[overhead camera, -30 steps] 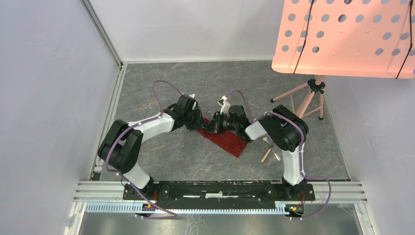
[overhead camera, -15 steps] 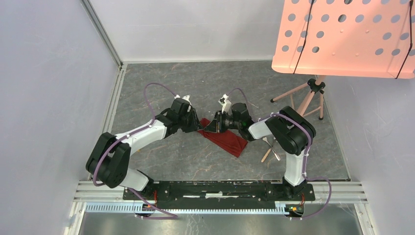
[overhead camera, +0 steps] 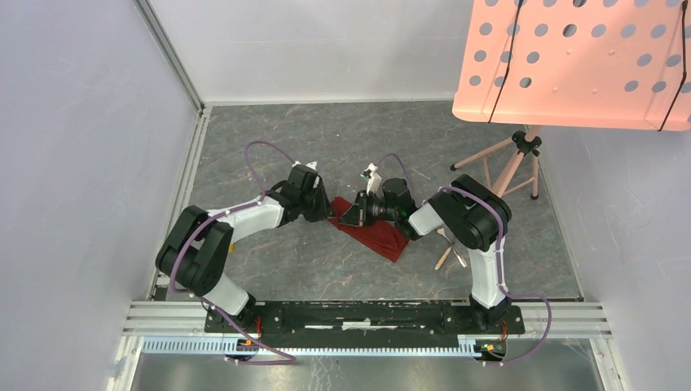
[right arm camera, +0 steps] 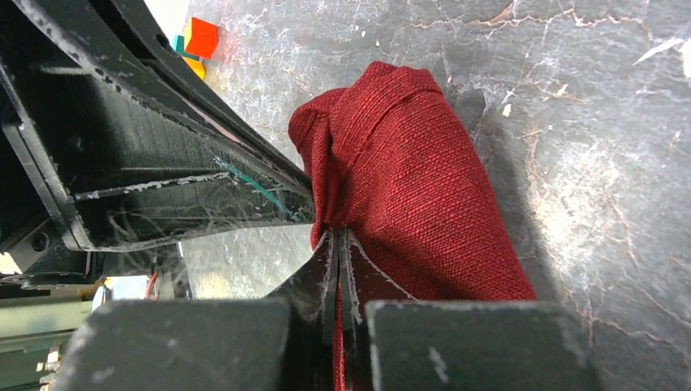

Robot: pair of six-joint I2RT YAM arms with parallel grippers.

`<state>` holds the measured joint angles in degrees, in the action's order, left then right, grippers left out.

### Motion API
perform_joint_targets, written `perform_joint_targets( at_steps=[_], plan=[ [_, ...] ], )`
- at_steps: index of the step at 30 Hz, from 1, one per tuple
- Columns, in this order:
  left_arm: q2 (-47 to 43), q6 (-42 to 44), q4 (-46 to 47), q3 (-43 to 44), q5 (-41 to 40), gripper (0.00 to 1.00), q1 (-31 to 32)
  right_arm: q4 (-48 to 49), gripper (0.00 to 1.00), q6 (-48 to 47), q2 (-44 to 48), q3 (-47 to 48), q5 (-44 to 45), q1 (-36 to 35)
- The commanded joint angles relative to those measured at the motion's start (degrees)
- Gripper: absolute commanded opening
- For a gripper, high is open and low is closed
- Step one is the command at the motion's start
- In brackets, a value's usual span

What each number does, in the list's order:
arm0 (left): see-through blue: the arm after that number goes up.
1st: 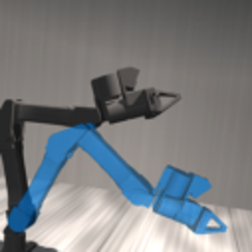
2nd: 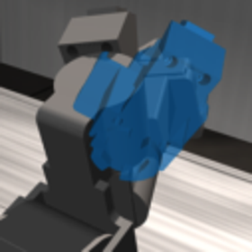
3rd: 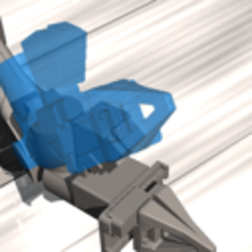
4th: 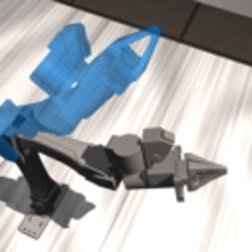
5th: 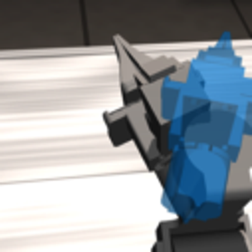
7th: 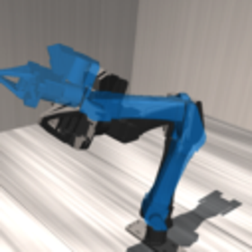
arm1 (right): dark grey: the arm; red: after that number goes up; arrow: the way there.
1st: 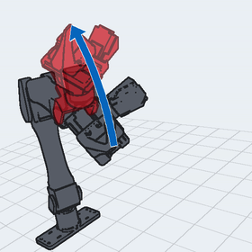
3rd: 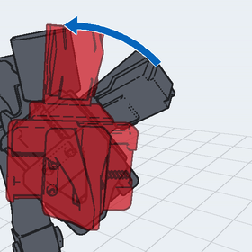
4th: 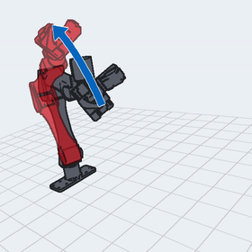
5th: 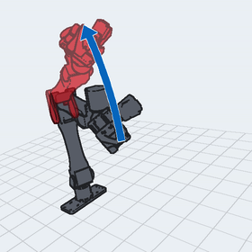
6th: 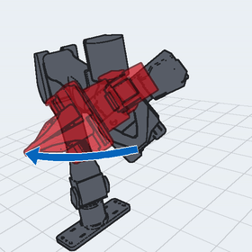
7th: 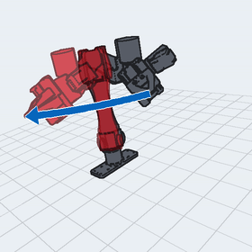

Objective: Fold the napkin into a case and place the utensils inside
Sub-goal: Grasp the top corner of the smaller rectangle folded napkin from the folded napkin, then pick up the smaller rectangle-folded napkin from the center of the board.

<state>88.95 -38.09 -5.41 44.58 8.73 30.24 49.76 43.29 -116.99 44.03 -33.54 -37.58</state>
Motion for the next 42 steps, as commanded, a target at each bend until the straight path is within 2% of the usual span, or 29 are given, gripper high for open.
perform_joint_targets(
  at_steps=[1, 4, 6, 11, 16, 21, 27, 32, 35, 37, 40, 42],
  plan=[
    [1.7, -1.6, 4.5, 3.2, 1.4, 0.14, 0.0, 1.6, 0.0, 0.1, -1.8, -1.9, 0.8, -0.8],
    [2.8, -1.9, 5.2, 3.1, 1.7, 0.15, 0.1, -1.1, 0.0, -1.3, -1.3, -1.1, 1.4, -0.8],
    [3.6, -2.0, 5.1, 3.4, 0.8, 0.19, 0.0, -1.2, 0.0, -1.2, -1.3, -0.9, 1.3, -0.8],
    [8.7, -0.8, 0.8, 5.1, -0.8, 0.2, -1.9, -2.0, 0.02, -1.1, 2.4, -1.7, -0.1, -0.8],
    [10.0, 1.5, 0.3, 4.5, -0.6, 0.18, -2.9, -14.2, 0.17, -8.8, 11.5, -0.9, -2.1, 0.8],
    [10.0, 2.6, -0.1, 4.3, -0.2, 0.16, -3.0, -18.3, 0.28, -13.3, 16.8, -5.4, -4.2, 4.9],
    [10.7, 3.1, -0.2, 4.9, 0.2, 0.15, -3.0, -11.7, 0.29, -12.5, 16.3, -13.6, -3.8, 5.4],
    [11.2, 3.4, -0.7, 5.7, 0.1, 0.14, -3.0, -8.1, 0.29, -11.5, 17.5, -18.7, -2.9, 2.6],
    [11.4, 3.8, -0.8, 5.6, 0.0, 0.13, -3.0, -15.2, 0.38, -17.1, 23.1, -17.7, 0.3, 2.4],
    [11.6, 3.9, -0.8, 5.6, 0.3, 0.13, -3.0, -25.5, 0.49, -24.2, 27.4, -14.4, 5.3, 1.4],
    [11.5, 4.3, -1.0, 5.5, 0.5, 0.12, -3.0, -39.4, 0.63, -34.4, 31.7, -7.9, 17.3, -3.5],
    [11.4, 4.6, -0.9, 5.5, 0.7, 0.12, -3.0, -45.5, 0.7, -39.2, 32.7, -4.0, 29.1, -8.8]
  ],
)
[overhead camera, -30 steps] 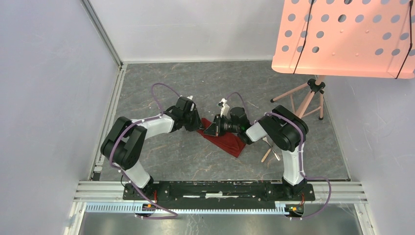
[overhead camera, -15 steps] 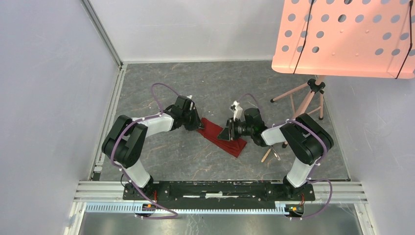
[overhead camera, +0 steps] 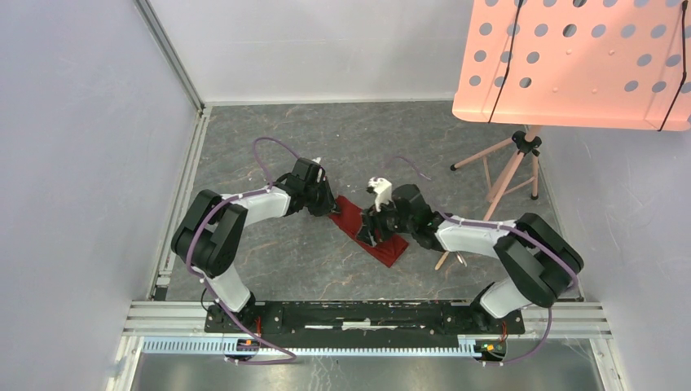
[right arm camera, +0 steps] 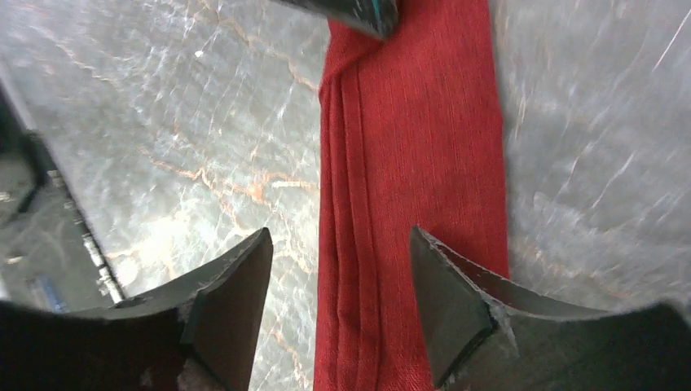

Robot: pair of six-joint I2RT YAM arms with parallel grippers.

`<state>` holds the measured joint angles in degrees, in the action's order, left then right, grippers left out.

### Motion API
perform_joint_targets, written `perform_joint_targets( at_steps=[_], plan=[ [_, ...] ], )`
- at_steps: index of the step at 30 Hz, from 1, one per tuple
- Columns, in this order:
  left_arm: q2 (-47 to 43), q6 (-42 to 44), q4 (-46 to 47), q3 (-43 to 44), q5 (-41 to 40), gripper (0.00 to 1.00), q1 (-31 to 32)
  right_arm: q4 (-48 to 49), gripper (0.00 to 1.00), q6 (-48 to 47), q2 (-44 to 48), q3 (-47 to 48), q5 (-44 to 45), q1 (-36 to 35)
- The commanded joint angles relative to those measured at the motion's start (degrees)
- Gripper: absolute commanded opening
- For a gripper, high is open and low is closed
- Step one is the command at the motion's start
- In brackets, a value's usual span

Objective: Fold the napkin into a case and place the utensils inside
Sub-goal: Pick up the smaller rectangle-folded napkin from the center of the board.

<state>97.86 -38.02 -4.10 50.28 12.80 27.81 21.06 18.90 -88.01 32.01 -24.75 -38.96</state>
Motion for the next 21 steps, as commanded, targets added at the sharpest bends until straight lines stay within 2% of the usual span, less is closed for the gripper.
perform_joint_targets(
  at_steps=[1, 5, 7, 13, 21],
  plan=[
    [2.5, 4.5, -2.0, -0.3, -3.2, 0.12, -0.6, -19.1, 0.72, -16.4, 3.2, 9.9, 25.8, -9.7],
    [3.1, 4.5, -1.2, -0.4, -2.2, 0.12, -0.6, -25.2, 0.75, -22.8, -0.7, 16.0, 40.5, -16.8],
    [3.3, 4.6, -0.9, -0.6, -1.9, 0.13, -0.8, -25.8, 0.75, -25.4, -2.6, 17.9, 43.8, -19.2],
    [3.7, 4.5, 0.1, -1.0, -0.8, 0.12, -1.5, -25.0, 0.67, -27.2, -8.2, 20.7, 42.5, -20.1],
    [3.1, 4.5, 0.1, -0.8, 0.3, 0.12, -1.8, -23.6, 0.64, -25.0, -12.5, 21.0, 40.8, -20.1]
  ],
)
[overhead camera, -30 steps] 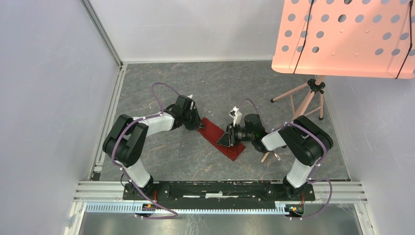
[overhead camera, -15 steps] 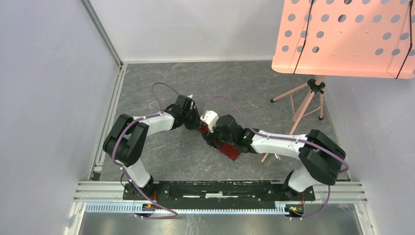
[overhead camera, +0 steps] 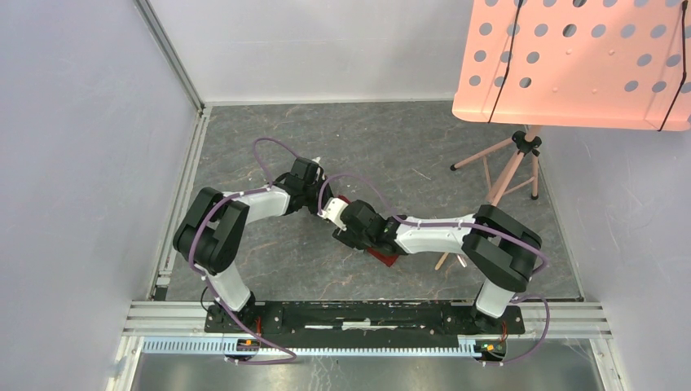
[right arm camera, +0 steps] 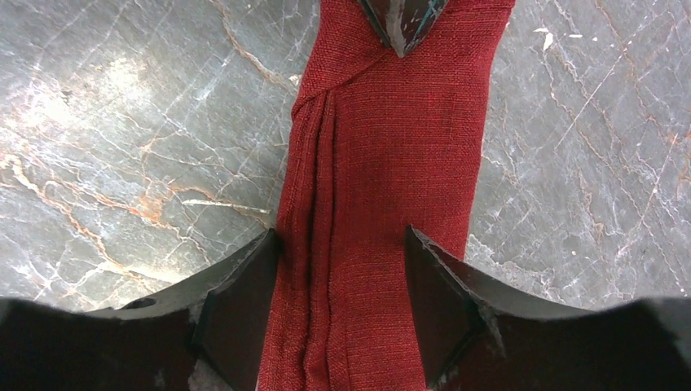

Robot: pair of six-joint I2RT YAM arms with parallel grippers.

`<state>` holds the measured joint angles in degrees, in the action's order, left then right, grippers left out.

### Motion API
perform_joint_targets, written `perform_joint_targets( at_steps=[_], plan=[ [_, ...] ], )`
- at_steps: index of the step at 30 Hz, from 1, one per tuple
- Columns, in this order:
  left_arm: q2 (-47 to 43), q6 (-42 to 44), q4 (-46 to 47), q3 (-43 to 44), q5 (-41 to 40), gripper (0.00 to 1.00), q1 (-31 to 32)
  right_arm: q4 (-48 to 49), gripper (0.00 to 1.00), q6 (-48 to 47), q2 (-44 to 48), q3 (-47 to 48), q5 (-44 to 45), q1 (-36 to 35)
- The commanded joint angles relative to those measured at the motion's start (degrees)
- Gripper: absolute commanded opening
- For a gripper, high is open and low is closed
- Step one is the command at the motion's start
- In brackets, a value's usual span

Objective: Fold the napkin into a case and place the utensils inside
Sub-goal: Pick up the smaller rectangle-folded napkin from the center of the board.

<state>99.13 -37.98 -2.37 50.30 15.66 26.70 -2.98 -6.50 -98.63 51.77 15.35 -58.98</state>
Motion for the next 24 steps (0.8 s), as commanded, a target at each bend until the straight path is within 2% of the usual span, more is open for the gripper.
perform_joint_targets(
  at_steps=[1, 4, 7, 10, 13, 18, 24],
  plan=[
    [1.8, 4.5, -1.8, -0.8, -2.6, 0.12, -0.7, 0.6, 0.62, 0.7, -2.1, 1.1, 0.7, -0.1],
    [1.9, 4.6, -2.0, -0.5, -2.7, 0.12, -0.6, 2.0, 0.57, 1.9, -2.3, -0.2, 0.9, -0.1],
    [1.8, 4.6, -2.4, -0.1, -2.7, 0.13, -0.7, 2.6, 0.45, 2.7, -3.1, -1.1, 2.3, -0.1],
    [0.1, 4.6, -3.3, 0.4, -1.8, 0.16, -1.1, 4.5, 0.23, 3.2, -2.8, -2.3, 1.9, -0.1],
    [-5.0, 4.4, -5.9, 1.1, -1.5, 0.26, -1.4, 4.8, 0.0, 4.5, -1.8, -2.5, 1.2, -0.1],
    [-16.5, 5.2, -12.8, 2.5, -3.0, 0.42, -3.8, 3.5, 0.0, 9.7, 0.3, -1.7, -3.9, -0.1],
    [-32.0, 8.2, -23.8, 1.8, -9.5, 0.51, -9.2, 3.3, 0.0, 20.7, 4.2, -1.1, -17.9, 0.2]
  ],
)
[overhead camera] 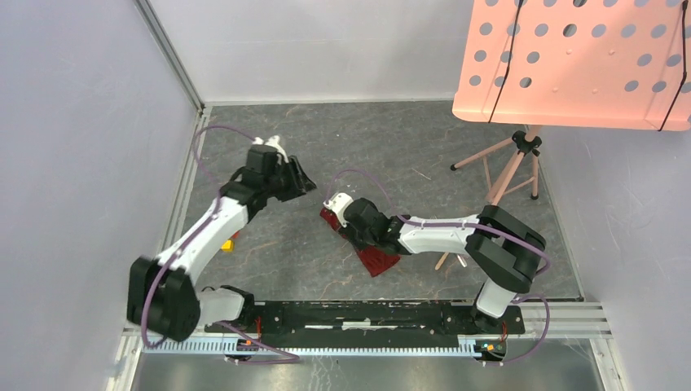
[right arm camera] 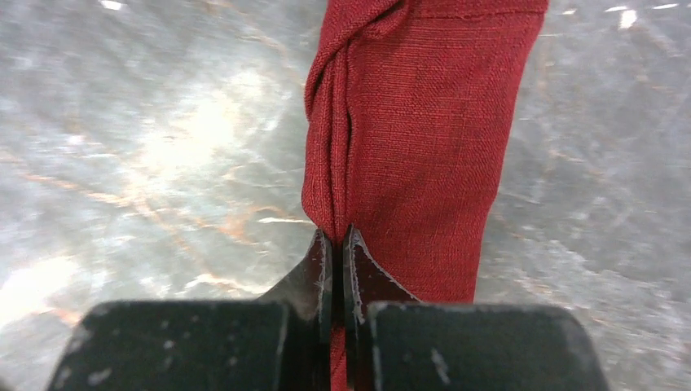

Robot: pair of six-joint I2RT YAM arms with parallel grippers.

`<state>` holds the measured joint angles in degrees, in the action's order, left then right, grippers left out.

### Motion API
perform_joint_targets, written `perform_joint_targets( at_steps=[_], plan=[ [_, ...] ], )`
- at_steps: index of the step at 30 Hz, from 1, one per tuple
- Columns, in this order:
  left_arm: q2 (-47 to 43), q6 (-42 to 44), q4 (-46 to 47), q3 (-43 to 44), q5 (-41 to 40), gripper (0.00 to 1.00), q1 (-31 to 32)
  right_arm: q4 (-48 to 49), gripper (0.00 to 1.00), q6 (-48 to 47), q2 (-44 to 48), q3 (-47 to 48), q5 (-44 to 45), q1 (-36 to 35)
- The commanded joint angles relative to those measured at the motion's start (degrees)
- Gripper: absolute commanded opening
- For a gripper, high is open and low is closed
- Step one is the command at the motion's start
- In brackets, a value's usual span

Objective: Fold the napkin into a case and place the utensils inside
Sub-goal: Pick up the smaller rectangle-folded napkin from the center of the board, then turn over the smaller rectangle-folded napkin at the center of the board.

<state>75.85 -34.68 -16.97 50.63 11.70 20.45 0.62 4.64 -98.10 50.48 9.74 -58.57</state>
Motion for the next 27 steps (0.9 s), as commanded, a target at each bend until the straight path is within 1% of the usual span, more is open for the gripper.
perform_joint_targets(
  at_steps=[1, 5, 9, 12, 14, 16, 17, 23, 26, 27],
  plan=[
    [-11.1, 5.5, -11.2, 1.3, -6.4, 0.51, -3.8, 0.2, 0.0, 11.5, 4.2, 0.1, -14.5, -0.1],
    [-19.3, 6.6, -15.9, 0.6, -7.8, 0.53, -5.0, 8.0, 0.0, 21.3, 5.2, -2.1, -26.6, 0.0],
    [-23.1, 6.9, -19.1, 0.5, -7.5, 0.52, -5.0, 20.8, 0.0, 32.9, 5.0, -6.5, -34.9, 0.5],
    [-24.4, 6.3, -19.7, -0.1, -5.7, 0.52, -5.0, 32.1, 0.0, 40.8, 4.6, -10.2, -39.2, 2.1],
    [-24.3, 6.1, -19.7, -0.4, -4.3, 0.51, -5.0, 39.7, 0.0, 46.4, 3.4, -13.7, -42.8, 4.5],
    [-23.7, 5.7, -19.7, -0.5, -2.8, 0.51, -5.0, 53.2, 0.0, 54.5, 0.8, -18.4, -46.6, 8.1],
    [-23.3, 5.7, -19.4, -0.5, -2.1, 0.5, -5.0, 58.3, 0.0, 58.1, -0.6, -20.0, -48.4, 9.6],
    [-18.7, 6.0, -17.8, -0.4, 3.4, 0.5, -4.9, 75.4, 0.0, 65.8, -12.3, -21.9, -58.1, 18.0],
    [-16.0, 6.2, -16.2, -0.9, 7.3, 0.5, -4.7, 78.7, 0.0, 65.7, -17.2, -20.8, -62.4, 21.9],
    [-15.1, 6.3, -15.8, -1.1, 8.5, 0.5, -4.6, 77.9, 0.02, 64.8, -18.2, -19.8, -63.9, 22.9]
  ],
)
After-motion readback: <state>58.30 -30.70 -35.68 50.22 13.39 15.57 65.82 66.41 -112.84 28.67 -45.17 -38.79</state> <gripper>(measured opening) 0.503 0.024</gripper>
